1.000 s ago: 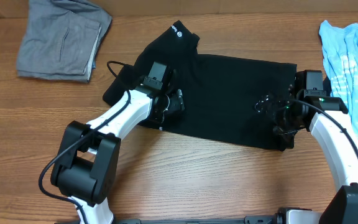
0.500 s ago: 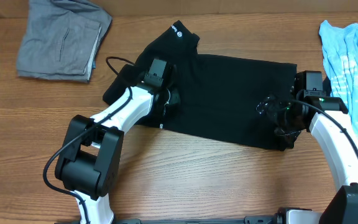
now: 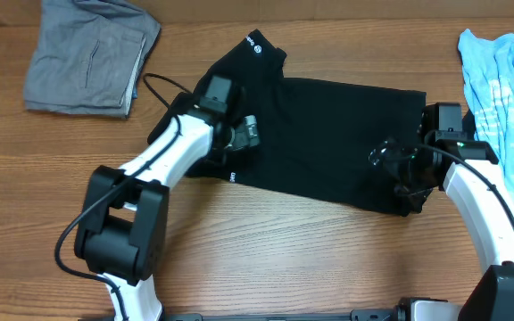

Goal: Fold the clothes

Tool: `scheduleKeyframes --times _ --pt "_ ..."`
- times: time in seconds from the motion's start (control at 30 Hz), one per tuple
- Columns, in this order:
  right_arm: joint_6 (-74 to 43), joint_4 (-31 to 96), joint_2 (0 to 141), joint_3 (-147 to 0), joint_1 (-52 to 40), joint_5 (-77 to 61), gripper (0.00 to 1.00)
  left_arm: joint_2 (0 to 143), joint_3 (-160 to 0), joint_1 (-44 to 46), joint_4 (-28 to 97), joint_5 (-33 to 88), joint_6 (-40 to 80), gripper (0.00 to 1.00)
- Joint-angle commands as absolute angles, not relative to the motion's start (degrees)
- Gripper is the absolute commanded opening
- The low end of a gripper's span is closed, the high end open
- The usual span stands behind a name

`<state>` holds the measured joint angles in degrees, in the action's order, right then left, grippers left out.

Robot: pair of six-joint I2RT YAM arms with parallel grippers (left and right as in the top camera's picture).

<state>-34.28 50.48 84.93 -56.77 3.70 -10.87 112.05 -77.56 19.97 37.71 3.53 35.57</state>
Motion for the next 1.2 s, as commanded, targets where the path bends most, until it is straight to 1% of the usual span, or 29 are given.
scheduleKeyframes --times 0.0,0.03,0.1,0.13,0.17,0.2,0.23,0.33,0.4,0.53,0.57,0.6,0.63,0.7,0.87,1.0,1.1,1.17 --pt "-34.04 49.39 84.97 -53.84 3.57 -9.87 0.70 108.99 -80.93 16.73 45.91 2.87 31.42 1.00" --pt "-34.04 49.04 84.97 -53.21 3.60 -9.87 0.61 109.08 -80.71 16.47 47.53 2.72 31.03 0.97" --pt "-34.04 47.75 84.99 -51.90 3.60 -9.08 0.51 109.40 -79.64 16.19 49.80 2.55 29.74 0.92" --pt "-35.03 46.74 85.01 -50.43 3.60 -6.13 0.47 109.45 -78.15 16.19 50.00 2.83 29.52 0.84" --pt "-37.23 46.70 85.01 -49.67 3.62 -3.95 0.42 109.45 -77.10 16.14 49.76 3.27 29.52 0.79" --pt "-39.51 46.70 85.01 -48.64 3.81 -2.04 0.36 109.75 -75.92 16.14 48.82 4.34 29.52 0.77" --pt "-39.68 46.39 85.01 -48.07 3.97 -2.00 0.33 110.15 -75.16 16.14 47.81 5.72 29.23 0.75" --pt "-40.56 46.28 85.06 -47.18 3.99 -2.24 0.31 112.49 -74.19 16.21 44.69 10.26 25.76 0.72" --pt "-40.58 46.30 85.08 -47.18 3.99 -2.17 0.31 114.13 -74.19 16.16 44.21 10.33 25.67 0.67" --pt "-41.08 46.11 86.39 -47.18 3.99 -2.13 0.26 116.99 -74.19 15.53 44.97 7.53 25.47 0.60" --pt "-41.67 46.13 87.02 -47.18 4.03 -2.13 0.25 117.51 -74.19 15.22 45.89 6.66 25.54 0.61" --pt "-42.06 46.17 88.40 -47.18 4.25 -2.26 0.21 117.99 -74.19 14.61 47.44 4.99 25.89 0.70" --pt "-42.06 46.17 89.97 -47.18 4.25 -2.42 0.16 118.48 -74.19 13.65 49.28 2.42 27.00 0.75" --pt "-42.06 46.11 91.57 -47.18 4.25 -2.39 0.10 118.78 -74.19 12.21 50.78 0.14 28.25 0.75" --pt "-42.06 44.99 93.80 -47.22 4.27 -0.84 0.04 118.76 -74.19 7.31 53.80 -0.62 29.87 0.75" --pt "-42.04 46.63 93.78 -47.59 4.27 1.48 0.04 118.76 -74.19 2.46 57.10 -0.64 30.85 0.75" --pt "-41.80 51.48 93.73 -50.98 4.25 3.92 0.04 118.69 -74.19 -0.03 59.94 -0.60 30.89 0.73" --pt "-41.82 55.20 93.38 -54.43 4.25 5.56 0.04 118.43 -74.19 -0.08 60.95 -0.64 31.44 0.73"
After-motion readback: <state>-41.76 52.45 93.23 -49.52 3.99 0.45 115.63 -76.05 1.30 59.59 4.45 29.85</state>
